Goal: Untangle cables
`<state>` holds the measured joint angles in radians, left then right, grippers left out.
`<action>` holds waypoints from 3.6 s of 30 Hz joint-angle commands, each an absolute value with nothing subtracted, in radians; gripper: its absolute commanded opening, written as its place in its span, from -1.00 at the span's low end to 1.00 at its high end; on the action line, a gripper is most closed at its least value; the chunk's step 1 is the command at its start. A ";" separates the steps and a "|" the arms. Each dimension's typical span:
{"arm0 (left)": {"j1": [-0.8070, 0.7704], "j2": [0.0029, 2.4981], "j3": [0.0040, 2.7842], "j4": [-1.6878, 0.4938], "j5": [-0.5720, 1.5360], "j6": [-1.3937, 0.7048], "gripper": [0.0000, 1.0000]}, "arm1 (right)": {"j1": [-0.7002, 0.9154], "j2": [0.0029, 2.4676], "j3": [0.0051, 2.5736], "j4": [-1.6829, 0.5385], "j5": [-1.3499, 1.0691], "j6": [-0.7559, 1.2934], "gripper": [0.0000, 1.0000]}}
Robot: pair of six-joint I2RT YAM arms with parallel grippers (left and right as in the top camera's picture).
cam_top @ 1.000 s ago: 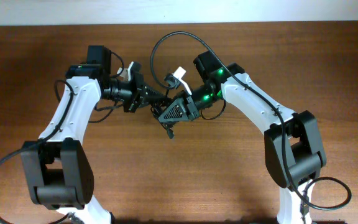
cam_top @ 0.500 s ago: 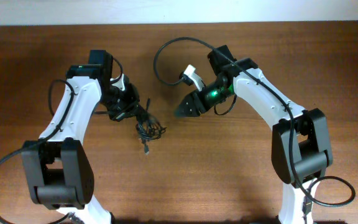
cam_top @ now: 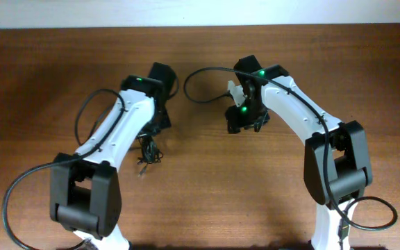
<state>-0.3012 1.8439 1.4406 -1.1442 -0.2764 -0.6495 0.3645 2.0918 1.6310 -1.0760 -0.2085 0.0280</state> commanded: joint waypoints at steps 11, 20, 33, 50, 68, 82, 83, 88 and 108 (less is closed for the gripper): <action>-0.364 1.930 1.468 -0.906 0.046 -0.524 0.35 | 0.128 2.082 1.633 -1.156 -0.146 0.064 0.50; -0.330 1.930 1.744 -1.136 -0.123 -0.474 0.54 | 0.130 2.082 1.628 -1.175 -0.146 0.064 0.64; -0.321 2.066 1.689 -1.340 0.222 -0.346 -1.00 | 0.130 2.082 1.615 -1.176 -0.146 0.064 0.75; -0.351 2.066 1.689 -1.307 0.172 -0.128 -0.46 | 0.133 2.082 1.615 -1.190 -0.398 0.065 0.06; -0.193 1.800 1.686 -1.322 0.214 -0.196 -0.92 | 0.375 2.083 1.326 -0.704 -0.747 0.194 -0.07; -0.326 1.800 1.377 -1.127 0.247 -0.193 -0.67 | 0.417 2.084 1.268 -0.495 -0.623 0.399 -0.02; -0.361 1.800 1.377 -1.104 0.247 -0.194 -0.70 | 0.398 2.084 1.268 -0.496 -0.628 0.403 0.02; -0.457 1.801 1.371 -1.091 0.060 -0.399 -0.63 | 0.289 2.084 1.267 -0.575 -0.631 0.402 0.04; -0.511 1.803 1.077 -0.678 0.033 -0.482 -0.62 | 0.250 2.084 1.243 -0.615 -0.537 0.374 0.09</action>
<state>-0.4984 1.7954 1.0985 -0.6865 0.0467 -0.4541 0.2558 2.0579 1.2778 -0.6052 -0.6662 0.3847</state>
